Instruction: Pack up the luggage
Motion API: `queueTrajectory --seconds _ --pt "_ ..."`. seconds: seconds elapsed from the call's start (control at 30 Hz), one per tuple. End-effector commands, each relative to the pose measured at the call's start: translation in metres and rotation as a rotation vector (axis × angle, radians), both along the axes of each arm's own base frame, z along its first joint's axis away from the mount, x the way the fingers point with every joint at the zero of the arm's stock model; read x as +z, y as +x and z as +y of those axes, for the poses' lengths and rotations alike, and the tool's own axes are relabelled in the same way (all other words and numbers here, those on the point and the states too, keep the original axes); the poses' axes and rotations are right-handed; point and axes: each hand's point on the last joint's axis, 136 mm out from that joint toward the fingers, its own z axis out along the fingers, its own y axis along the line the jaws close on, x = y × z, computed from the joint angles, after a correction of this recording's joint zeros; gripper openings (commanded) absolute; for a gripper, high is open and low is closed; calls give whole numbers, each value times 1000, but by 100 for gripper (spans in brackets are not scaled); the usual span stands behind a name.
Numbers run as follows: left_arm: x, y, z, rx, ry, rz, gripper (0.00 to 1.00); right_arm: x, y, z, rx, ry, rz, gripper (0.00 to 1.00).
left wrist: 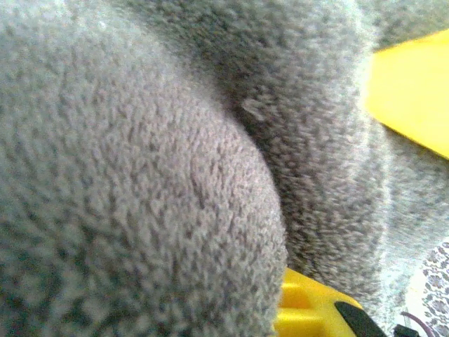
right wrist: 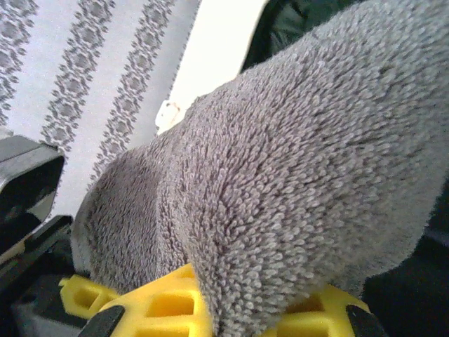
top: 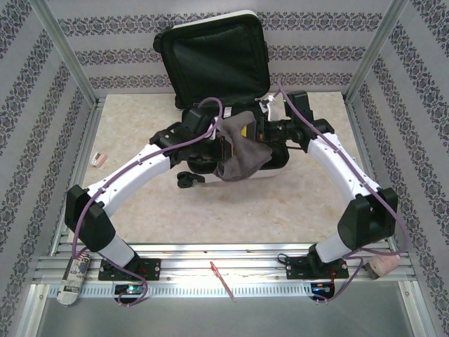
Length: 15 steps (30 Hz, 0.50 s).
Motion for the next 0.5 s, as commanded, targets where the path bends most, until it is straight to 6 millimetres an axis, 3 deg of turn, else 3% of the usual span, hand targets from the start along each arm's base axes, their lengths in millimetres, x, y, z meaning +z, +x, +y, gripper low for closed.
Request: queueTrajectory --seconds 0.0,0.13,0.3,0.47 --pt "28 11 10 -17 -3 -96 11 24 30 18 -7 73 -101 0" --pt "15 38 30 26 18 -96 14 7 62 17 -70 40 -103 0" --pt "-12 72 37 35 66 -88 22 -49 94 13 -130 -15 -29 0" --pt "-35 112 39 39 63 -109 51 -117 129 -16 -231 -147 35 0"
